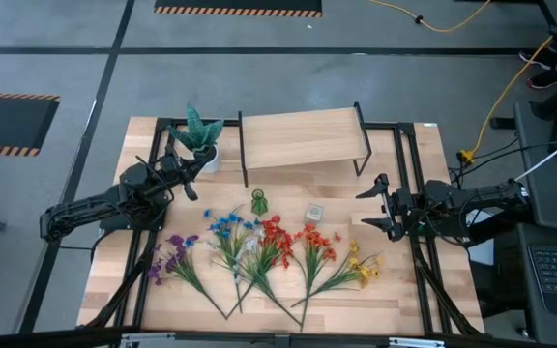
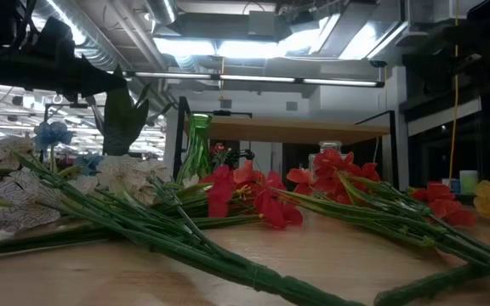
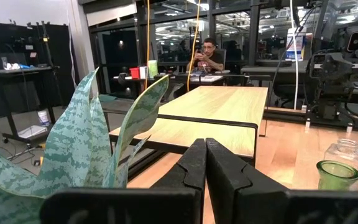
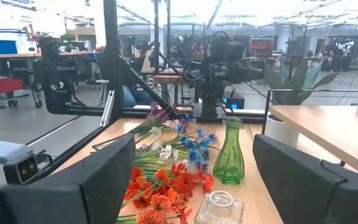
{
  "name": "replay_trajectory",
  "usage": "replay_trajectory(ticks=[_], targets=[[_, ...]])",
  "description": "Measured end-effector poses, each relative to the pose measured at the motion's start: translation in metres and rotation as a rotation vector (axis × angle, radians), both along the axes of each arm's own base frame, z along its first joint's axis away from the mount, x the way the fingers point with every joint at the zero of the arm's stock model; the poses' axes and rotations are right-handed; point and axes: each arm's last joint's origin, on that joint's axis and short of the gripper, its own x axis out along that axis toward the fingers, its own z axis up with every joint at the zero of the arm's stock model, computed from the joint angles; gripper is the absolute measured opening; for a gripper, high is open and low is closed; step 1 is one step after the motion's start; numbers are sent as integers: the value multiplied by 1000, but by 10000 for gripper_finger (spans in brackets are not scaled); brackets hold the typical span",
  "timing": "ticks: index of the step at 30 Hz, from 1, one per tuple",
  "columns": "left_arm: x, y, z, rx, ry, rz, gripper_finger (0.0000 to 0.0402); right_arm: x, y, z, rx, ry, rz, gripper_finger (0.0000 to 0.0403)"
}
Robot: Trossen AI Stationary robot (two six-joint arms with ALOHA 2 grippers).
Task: Pick and place flowers into a vace then onto a shelf
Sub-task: Put the white flowers into the transparent vase
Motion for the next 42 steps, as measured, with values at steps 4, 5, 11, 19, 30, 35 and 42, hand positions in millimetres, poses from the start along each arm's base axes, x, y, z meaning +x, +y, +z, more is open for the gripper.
replay_trajectory(ticks=[4, 5, 11, 19, 30, 35, 42], targets=[[0, 0, 0, 0, 0, 0, 6, 0, 0, 0, 4, 0, 1, 327], [0, 0, 0, 0, 0, 0, 6, 0, 0, 0, 4, 1, 1, 327], [0, 0, 0, 0, 0, 0, 6, 0, -3, 0, 41, 5, -109, 327], [0, 0, 0, 0, 0, 0, 6, 0, -6, 0, 43, 4, -187, 327], [0, 0, 0, 0, 0, 0, 6, 0, -7, 0, -29, 3, -233, 327], [0, 0, 0, -41, -25, -5, 6, 0, -7, 0, -30, 1, -234, 327], [1, -2, 0, -81, -49, -84, 6, 0, -7, 1, -30, -6, -234, 327]])
